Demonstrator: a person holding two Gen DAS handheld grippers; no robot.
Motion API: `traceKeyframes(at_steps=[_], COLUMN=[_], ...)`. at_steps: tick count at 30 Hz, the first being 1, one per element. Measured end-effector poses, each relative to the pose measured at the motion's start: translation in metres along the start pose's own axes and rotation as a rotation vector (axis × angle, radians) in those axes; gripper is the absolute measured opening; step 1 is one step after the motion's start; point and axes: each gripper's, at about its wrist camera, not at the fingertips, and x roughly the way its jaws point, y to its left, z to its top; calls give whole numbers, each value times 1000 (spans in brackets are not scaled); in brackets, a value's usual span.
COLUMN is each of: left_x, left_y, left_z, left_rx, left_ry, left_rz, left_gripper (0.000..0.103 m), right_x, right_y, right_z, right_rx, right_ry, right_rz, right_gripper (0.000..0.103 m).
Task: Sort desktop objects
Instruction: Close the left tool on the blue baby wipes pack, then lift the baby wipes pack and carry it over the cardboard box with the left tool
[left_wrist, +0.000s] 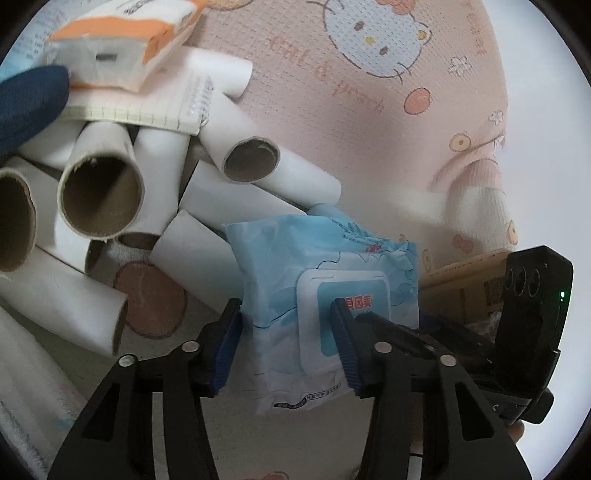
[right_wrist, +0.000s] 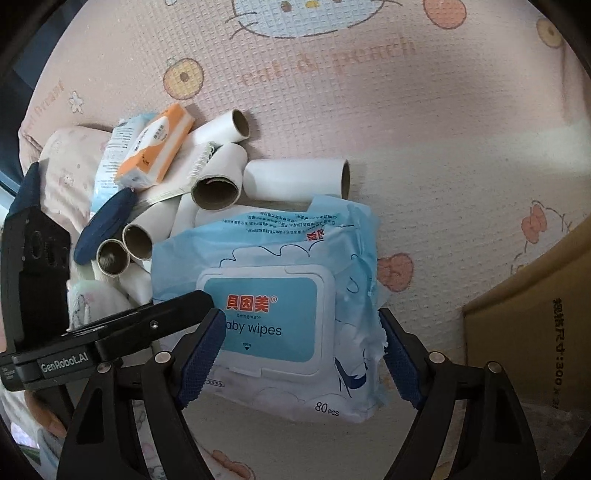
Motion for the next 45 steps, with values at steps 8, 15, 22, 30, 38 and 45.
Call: traceKeyframes(at_steps=[8,15,22,30,38,45], left_x=[-20,-59,-116,-166,-188,-187], left_y=[-17,-49,-84,-114,-143,-175], left_z=[1,3,1,-14,-29,-42], left_rx=[56,139,229,301,355,407], left_ry=[-48,-142,-285,-428,-470,-464], left_rz=[-5,-14,-34,-57,-70,-68], left_gripper=[48,48,48,46,46,46], right_x=[-18,-59,-120,-168,-201,-223], right_y=[0,25,54,80,80,73], right_z=[-9,-12,-18,-33,-49,-56], right_rx=[56,-25,-153,-256,-253,-244], right_ry=[-59,-164,-353,-515,-593,-614], right_rz=[-7,-54,-75,-139,-138,-178], right_gripper=[79,78,78,71,70,70])
